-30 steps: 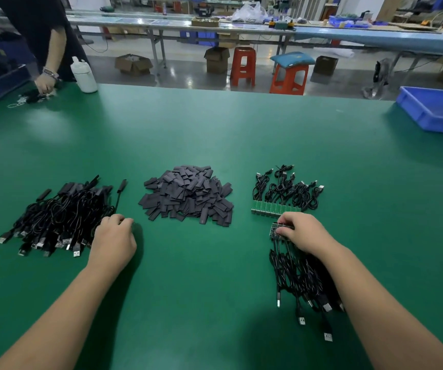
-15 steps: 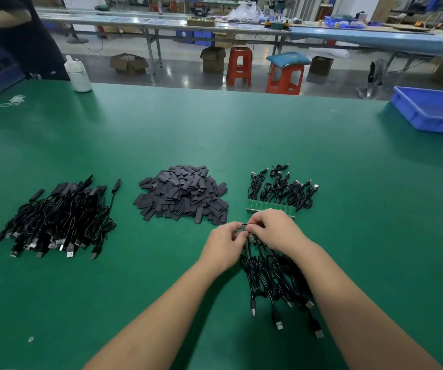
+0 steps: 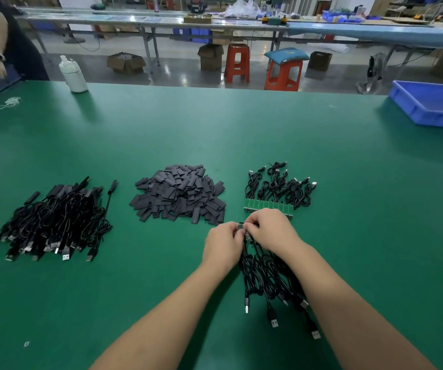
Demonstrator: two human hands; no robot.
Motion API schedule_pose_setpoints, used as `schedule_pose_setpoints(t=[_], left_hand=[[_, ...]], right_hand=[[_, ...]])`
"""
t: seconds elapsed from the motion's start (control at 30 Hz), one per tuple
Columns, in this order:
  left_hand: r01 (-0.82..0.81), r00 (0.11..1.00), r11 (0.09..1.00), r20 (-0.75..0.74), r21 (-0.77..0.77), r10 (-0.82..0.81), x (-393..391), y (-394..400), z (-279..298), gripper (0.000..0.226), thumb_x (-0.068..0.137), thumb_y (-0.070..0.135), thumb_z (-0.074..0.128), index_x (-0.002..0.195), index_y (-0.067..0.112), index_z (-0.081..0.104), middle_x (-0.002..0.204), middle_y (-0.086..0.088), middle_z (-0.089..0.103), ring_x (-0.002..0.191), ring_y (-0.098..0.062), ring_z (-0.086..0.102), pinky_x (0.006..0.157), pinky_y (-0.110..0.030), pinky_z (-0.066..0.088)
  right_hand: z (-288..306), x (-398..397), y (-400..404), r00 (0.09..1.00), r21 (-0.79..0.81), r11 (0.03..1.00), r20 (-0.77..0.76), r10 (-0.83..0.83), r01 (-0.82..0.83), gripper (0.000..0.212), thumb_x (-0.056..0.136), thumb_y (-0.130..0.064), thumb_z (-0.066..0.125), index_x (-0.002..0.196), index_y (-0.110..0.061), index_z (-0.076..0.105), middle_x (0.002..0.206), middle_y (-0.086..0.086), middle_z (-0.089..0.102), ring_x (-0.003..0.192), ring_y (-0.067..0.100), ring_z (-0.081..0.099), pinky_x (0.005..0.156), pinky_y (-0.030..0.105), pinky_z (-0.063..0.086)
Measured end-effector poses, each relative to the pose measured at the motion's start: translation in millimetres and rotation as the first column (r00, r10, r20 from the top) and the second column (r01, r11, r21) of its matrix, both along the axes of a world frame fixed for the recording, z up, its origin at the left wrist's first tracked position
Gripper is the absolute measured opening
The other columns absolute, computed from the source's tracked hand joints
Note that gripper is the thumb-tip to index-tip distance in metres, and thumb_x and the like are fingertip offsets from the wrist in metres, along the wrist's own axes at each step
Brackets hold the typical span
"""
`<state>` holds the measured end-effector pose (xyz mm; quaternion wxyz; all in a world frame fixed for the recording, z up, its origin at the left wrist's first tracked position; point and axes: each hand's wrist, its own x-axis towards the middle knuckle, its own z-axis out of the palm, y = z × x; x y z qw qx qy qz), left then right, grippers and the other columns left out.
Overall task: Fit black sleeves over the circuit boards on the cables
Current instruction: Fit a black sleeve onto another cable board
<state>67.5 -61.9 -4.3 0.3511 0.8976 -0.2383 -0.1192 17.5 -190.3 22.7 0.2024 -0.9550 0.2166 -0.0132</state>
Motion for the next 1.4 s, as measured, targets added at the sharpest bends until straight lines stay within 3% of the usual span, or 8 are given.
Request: schedule_pose_setpoints(t=[0.23,0.4,0.53,0.7,0.8,0.97,1.27,1.4], left_hand=[[-0.065,0.997,0.995,0.031,-0.070,0.068,-7,-5,-1,0.026,0.098,0.026,0.052,0.076,0.015,0.060,0.072,-0.001,0.067,0.069,-0.020,0.063,0.063,-0.033,0.049],[-0.243,0.865,0.885,-0.501,-0.397,0.013,21,20,1,0.017,0.099,0.015,0.056,0.088,0.009,0.068,0.088,-0.002,0.072,0.065,-0.012,0.071,0.063,-0.028,0.059],[-0.264,0.763,0.856,-0.639,-0.445,-0.097,45,49,-1,0.016,0.099,0.011,0.055,0.097,0.003,0.068,0.084,-0.006,0.069,0.061,-0.013,0.062,0.053,-0.029,0.054],[-0.104,0.805,0.920,-0.575,-0.378,-0.146,59,66,0,0.009,0.095,0.012,0.063,0.100,0.008,0.070,0.088,-0.006,0.076,0.071,-0.012,0.064,0.070,-0.025,0.051],[-0.063,0.859,0.917,-0.489,-0.393,-0.150,56,62,5,0.006,0.092,0.010,0.067,0.097,0.009,0.067,0.085,-0.010,0.076,0.075,-0.014,0.065,0.069,-0.026,0.048],[-0.085,0.900,0.878,-0.415,-0.471,-0.135,55,57,9,0.005,0.090,0.011,0.069,0.090,0.006,0.069,0.078,-0.008,0.069,0.073,-0.018,0.064,0.072,-0.034,0.054],[-0.167,0.872,0.903,-0.487,-0.395,-0.051,62,63,-7,0.014,0.090,0.022,0.070,0.086,0.009,0.072,0.069,0.006,0.067,0.055,-0.005,0.048,0.057,-0.022,0.039],[-0.297,0.945,0.930,-0.207,-0.216,0.253,76,57,-18,0.018,0.092,0.034,0.064,0.088,0.018,0.068,0.081,0.006,0.068,0.073,-0.014,0.058,0.069,-0.027,0.041]], right_hand=[[-5,0,-3,0.996,-0.051,0.995,0.011,-0.088,0.089,0.021,0.099,-0.030,0.054,0.100,-0.024,0.075,0.089,-0.002,0.074,0.081,0.019,0.066,0.077,0.032,0.055],[-15,-9,-30,0.995,-0.115,0.989,0.027,-0.093,0.096,0.022,0.103,-0.030,0.051,0.100,-0.024,0.072,0.095,-0.006,0.070,0.096,0.018,0.055,0.101,0.042,0.043],[-21,-15,-50,0.997,-0.063,0.995,0.019,-0.074,0.075,0.021,0.102,-0.030,0.051,0.103,-0.023,0.071,0.101,-0.005,0.063,0.106,0.021,0.053,0.102,0.044,0.043],[-22,-8,-37,0.971,-0.093,0.991,0.230,-0.071,0.094,0.020,0.100,-0.026,0.055,0.113,-0.020,0.069,0.113,-0.003,0.065,0.110,0.015,0.053,0.100,0.036,0.044],[-13,5,2,0.964,0.204,0.979,0.258,-0.067,0.013,0.024,0.102,-0.029,0.050,0.116,-0.023,0.068,0.098,-0.016,0.066,0.082,0.002,0.058,0.075,0.021,0.050],[-23,18,61,0.982,0.810,0.586,0.135,-0.132,-0.033,0.022,0.104,-0.029,0.049,0.120,-0.023,0.063,0.108,-0.005,0.072,0.092,0.010,0.070,0.088,0.026,0.057],[-49,20,74,0.947,0.851,0.524,0.145,-0.286,0.028,0.023,0.096,-0.007,0.062,0.118,-0.008,0.067,0.080,-0.003,0.069,0.068,0.012,0.068,0.079,0.027,0.055],[-57,24,69,0.940,0.876,0.476,0.092,-0.329,0.081,0.035,0.096,-0.009,0.063,0.130,-0.001,0.059,0.080,-0.003,0.074,0.071,0.016,0.074,0.086,0.035,0.059]])
